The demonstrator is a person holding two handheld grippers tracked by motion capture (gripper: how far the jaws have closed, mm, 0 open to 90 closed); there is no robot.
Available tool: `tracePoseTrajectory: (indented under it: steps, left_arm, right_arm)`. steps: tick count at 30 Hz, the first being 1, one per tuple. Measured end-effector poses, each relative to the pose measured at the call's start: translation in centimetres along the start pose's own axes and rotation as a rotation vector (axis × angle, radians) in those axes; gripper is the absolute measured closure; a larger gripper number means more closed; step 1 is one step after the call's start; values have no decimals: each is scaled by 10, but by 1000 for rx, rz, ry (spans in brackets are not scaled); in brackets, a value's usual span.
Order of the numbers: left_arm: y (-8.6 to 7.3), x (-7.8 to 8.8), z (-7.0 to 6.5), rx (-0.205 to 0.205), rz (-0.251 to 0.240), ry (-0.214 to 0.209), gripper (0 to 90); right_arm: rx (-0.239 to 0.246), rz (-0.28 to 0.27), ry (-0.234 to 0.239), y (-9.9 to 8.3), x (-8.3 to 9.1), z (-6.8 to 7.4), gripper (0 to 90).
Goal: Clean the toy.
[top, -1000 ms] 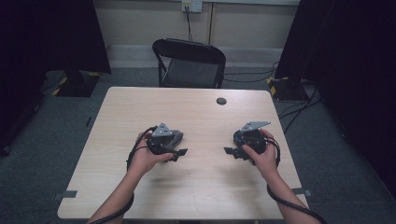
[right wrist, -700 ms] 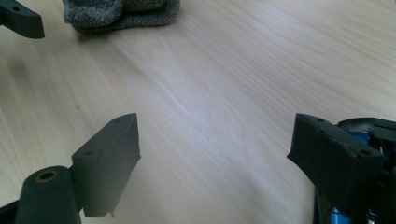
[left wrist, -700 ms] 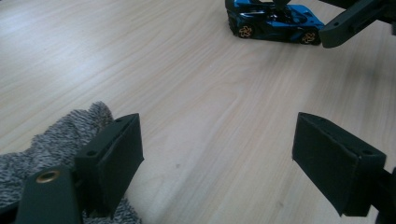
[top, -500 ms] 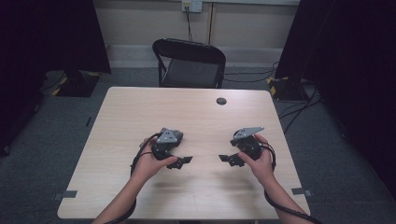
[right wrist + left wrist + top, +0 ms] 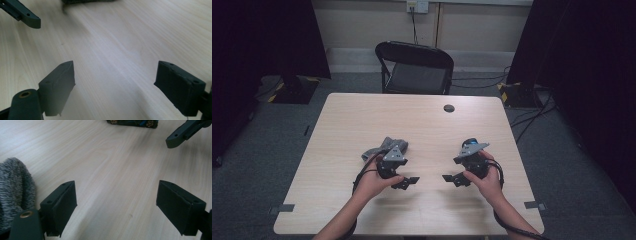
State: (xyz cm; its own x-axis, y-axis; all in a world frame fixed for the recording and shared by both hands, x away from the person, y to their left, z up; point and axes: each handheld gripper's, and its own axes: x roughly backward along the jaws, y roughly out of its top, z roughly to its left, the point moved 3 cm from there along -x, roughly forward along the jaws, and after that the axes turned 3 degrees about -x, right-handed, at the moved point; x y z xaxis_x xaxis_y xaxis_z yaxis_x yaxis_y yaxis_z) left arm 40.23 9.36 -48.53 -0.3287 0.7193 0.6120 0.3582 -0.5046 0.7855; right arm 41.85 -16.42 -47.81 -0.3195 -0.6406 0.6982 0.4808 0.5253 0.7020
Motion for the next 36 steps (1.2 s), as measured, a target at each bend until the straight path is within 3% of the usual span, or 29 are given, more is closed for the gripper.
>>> tracePoseTrajectory:
  steps: [10,25,32,36]
  left_arm:
    - [-5,0,-15,-22,-3,-31,163]
    - [-18,-11,-30,-52,33,-70,163]
    - [-23,-14,-31,-59,49,-67,163]
    - [-24,-15,-35,-84,61,-66,163]
  right_arm:
    - [1,14,43,-15,-5,12,153]
    - [30,43,40,-30,-9,24,154]
    - [55,46,26,-36,-13,27,153]
    - [82,56,16,-40,-17,29,154]
